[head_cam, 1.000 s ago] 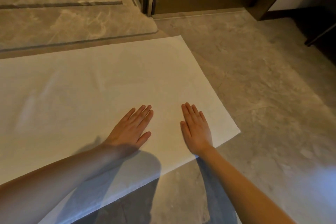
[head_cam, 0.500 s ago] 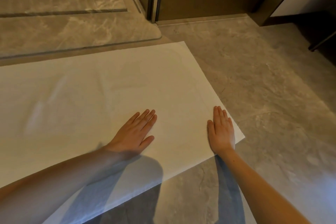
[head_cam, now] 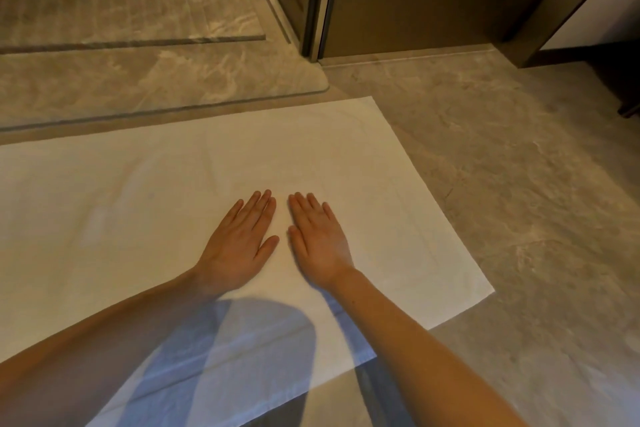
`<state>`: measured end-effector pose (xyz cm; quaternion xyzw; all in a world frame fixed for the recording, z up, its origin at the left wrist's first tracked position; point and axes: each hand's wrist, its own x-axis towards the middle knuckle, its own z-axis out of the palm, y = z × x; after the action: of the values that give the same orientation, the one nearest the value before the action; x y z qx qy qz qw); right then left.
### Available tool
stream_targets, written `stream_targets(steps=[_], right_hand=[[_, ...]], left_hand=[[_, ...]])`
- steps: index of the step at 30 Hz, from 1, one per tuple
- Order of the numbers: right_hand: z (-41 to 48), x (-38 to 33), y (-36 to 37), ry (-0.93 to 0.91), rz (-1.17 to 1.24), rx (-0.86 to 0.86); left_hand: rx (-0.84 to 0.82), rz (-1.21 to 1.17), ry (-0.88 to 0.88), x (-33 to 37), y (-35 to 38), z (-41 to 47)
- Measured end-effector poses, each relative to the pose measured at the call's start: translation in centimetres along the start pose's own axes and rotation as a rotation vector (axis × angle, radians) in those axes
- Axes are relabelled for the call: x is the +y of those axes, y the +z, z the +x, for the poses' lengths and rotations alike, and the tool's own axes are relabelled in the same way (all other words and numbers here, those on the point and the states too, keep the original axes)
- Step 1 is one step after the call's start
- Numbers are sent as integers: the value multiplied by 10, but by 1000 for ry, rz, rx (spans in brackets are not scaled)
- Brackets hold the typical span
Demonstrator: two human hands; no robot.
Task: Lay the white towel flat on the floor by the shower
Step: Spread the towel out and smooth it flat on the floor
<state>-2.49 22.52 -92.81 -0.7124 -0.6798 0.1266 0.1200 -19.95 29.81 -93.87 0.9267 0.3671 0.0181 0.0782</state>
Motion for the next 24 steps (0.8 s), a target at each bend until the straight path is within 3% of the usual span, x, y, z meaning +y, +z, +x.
stream_targets(steps=[3,13,24], right_hand=[[1,26,-2,1,-66,-23],[-37,139,-46,261,-114,45],[-42,146,-49,336,-94,91]], left_hand=[[-1,0,7,-1,1,1],[-15,24,2,-2,3,1],[-20,22,-10,-12,-5,18]])
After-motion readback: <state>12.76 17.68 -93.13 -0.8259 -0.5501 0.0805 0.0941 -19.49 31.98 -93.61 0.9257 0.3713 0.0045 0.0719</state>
